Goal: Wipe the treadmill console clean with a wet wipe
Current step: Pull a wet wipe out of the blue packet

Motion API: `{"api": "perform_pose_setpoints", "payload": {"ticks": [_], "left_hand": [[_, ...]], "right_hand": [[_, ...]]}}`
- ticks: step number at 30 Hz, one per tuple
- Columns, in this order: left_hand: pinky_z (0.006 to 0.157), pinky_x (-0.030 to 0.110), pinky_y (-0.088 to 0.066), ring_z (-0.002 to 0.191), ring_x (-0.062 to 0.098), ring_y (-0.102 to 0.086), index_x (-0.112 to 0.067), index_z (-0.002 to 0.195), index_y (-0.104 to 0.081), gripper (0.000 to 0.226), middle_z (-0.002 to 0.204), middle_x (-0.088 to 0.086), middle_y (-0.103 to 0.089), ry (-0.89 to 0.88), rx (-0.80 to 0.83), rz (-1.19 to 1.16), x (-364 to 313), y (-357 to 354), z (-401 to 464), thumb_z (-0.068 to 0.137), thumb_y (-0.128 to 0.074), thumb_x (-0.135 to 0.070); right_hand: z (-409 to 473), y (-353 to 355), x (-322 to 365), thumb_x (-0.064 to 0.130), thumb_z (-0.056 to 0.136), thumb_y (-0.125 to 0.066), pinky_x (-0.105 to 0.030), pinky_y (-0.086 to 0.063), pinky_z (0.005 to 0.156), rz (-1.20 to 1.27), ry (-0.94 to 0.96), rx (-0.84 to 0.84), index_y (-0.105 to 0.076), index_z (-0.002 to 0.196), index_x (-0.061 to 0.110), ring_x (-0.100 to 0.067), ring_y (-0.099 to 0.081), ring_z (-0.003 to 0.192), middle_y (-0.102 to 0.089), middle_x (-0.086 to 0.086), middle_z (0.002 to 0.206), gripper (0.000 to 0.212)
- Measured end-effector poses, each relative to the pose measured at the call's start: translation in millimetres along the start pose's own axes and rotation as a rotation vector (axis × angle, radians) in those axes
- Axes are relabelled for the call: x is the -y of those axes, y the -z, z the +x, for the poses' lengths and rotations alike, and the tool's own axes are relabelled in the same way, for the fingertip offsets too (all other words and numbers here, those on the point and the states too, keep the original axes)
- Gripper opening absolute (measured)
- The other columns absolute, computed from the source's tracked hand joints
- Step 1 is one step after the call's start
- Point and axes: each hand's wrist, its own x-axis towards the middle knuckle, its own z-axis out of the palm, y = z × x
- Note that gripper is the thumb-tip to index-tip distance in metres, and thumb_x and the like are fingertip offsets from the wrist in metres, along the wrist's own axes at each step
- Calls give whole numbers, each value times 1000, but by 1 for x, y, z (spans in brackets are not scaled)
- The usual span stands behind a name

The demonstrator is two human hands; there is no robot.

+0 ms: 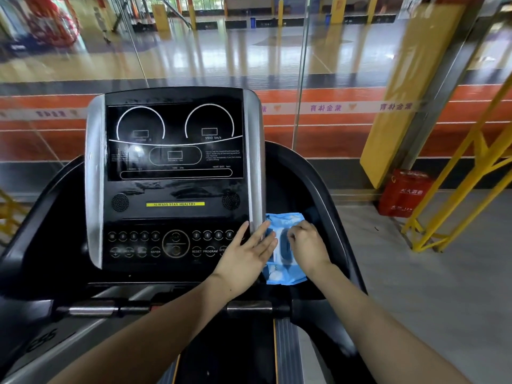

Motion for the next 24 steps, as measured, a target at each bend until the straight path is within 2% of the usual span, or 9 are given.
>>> {"api": "perform_pose_setpoints", "payload": {"ticks": [4, 8, 11, 14, 17, 20, 24], "left_hand": [[122, 64, 16, 151, 35, 36, -12, 165, 3, 74, 175, 7, 4, 6, 4, -10, -1, -3, -1, 105, -40, -17], [123, 65, 13, 150, 35, 37, -12, 165, 4, 73, 175, 8, 5, 0, 3, -17, -1, -3, -2, 106, -38, -19], [123, 66, 11, 149, 35, 39, -10, 164, 5, 71, 175, 8, 5, 4, 2, -31, -1, -4, -3, 106, -35, -18], [123, 67, 9, 148, 34, 41, -10, 164, 5, 73, 175, 9, 5, 3, 1, -37, -2, -4, -4, 105, -36, -18], [122, 68, 8, 150, 34, 39, -10, 164, 5, 74, 175, 9, 4, 5, 3, -32, -1, -5, -4, 105, -37, -19], [122, 69, 3, 152, 34, 35, -10, 164, 6, 75, 175, 9, 4, 5, 10, -30, -1, -5, -4, 105, -39, -21], [122, 69, -1, 151, 32, 37, -11, 164, 7, 77, 175, 9, 6, 11, 25, -49, -2, -5, -4, 105, -41, -21]], "right_hand": [[-2, 6, 9, -13, 87, -53, -41, -53, 91, -79, 40, 57, -66, 95, 2, -30, -55, 105, -59, -13, 114, 21], [-27, 9, 8, -19, 73, -59, -41, -54, 77, -121, 138, -6, -62, 82, 12, -25, -52, 88, -57, -4, 94, 32], [-50, 3, -3, -16, 78, -61, -37, -55, 78, -127, 199, 27, -61, 82, 15, -22, -53, 82, -59, -1, 85, 31], [-59, -1, -10, -5, 91, -63, -36, -56, 78, -122, 205, 49, -65, 86, 13, -22, -57, 83, -65, -1, 85, 19], [-59, 3, -3, 13, 100, -62, -38, -53, 67, -43, 95, 30, -69, 95, 13, -26, -64, 87, -70, -4, 86, 9], [-52, 7, 7, 28, 103, -62, -35, -52, 61, -36, -33, -12, -71, 109, 16, -29, -71, 82, -74, -6, 89, 16], [-33, 10, 16, 26, 103, -61, -30, -47, 66, -55, -151, 15, -73, 111, 18, -26, -72, 88, -74, -2, 103, 17]]}}
